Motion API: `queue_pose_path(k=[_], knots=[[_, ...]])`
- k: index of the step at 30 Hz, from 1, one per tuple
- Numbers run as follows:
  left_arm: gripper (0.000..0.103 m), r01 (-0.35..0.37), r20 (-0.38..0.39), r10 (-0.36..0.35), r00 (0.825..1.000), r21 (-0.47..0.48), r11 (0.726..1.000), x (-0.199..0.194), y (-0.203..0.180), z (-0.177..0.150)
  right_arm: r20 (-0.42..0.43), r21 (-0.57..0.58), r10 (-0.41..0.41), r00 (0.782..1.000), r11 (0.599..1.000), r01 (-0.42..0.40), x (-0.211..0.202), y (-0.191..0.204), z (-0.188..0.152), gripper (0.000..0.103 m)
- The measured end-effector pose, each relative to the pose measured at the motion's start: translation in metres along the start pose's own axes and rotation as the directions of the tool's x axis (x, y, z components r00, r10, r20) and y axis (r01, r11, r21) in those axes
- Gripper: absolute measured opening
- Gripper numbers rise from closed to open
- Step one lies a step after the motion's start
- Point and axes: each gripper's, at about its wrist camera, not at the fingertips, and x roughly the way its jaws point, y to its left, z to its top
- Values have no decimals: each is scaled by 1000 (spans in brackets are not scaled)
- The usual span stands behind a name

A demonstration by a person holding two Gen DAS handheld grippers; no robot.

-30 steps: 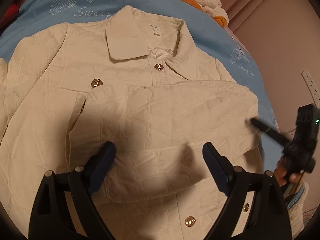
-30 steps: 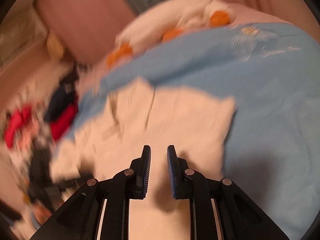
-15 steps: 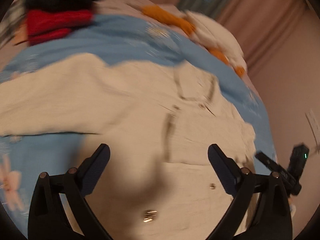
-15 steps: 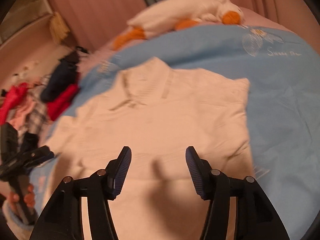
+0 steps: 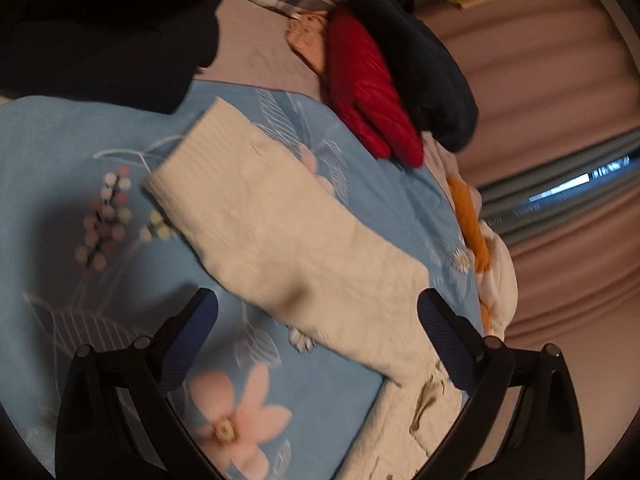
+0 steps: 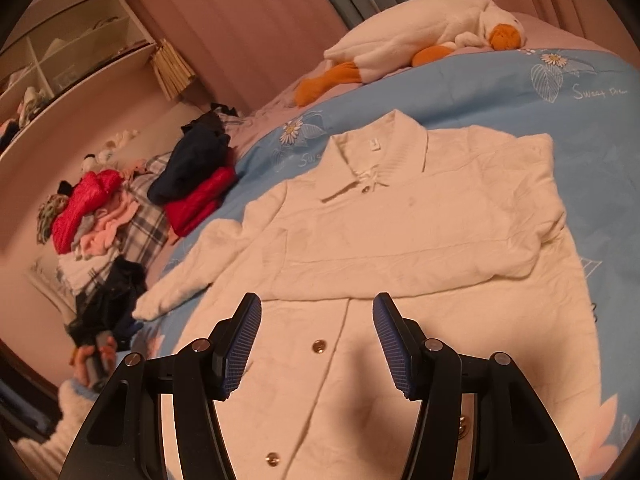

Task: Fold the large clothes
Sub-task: 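Grasp the other sleeve cuff with the left gripper and fold it across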

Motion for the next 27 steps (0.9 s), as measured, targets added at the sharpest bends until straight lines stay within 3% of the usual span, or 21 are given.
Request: queue_pose_path(k=[5,10,14,16,18,19,20,21,23,27], knots=[[99,14,16,-12,1000,-98,995,15,19,16,10,16,-11,1000,1000,11,5,1,2,60],[99,23,73,-15,997,-104,994,17,20,27,-3,21,-18,1000,1000,18,15,3,3,60],[96,-36,110,45,993,-83,996,23,15,36,-18,28,-19,1000,999,20,26,2,0,60],[87,-91,126,98,987,-61,994,26,13,37,-29,35,-22,999,999,22,31,1,-2,60],[58,-153,131,157,979,-45,987,30,10,38,-35,33,-30,999,999,31,34,1,-4,60],[48,-164,129,167,977,-33,986,31,10,38,-38,31,-33,999,999,35,34,1,-5,60],[27,-176,121,178,977,-22,984,33,9,38,-41,30,-34,999,999,35,34,1,-6,60],[16,-194,114,194,974,-10,981,33,9,38,-42,30,-31,999,999,33,34,1,-7,60],[13,-234,118,230,966,25,972,30,4,36,-46,31,-33,998,999,34,33,0,-7,60],[10,-248,162,225,961,138,959,13,-28,30,-44,39,-29,999,999,31,28,-2,-8,60]])
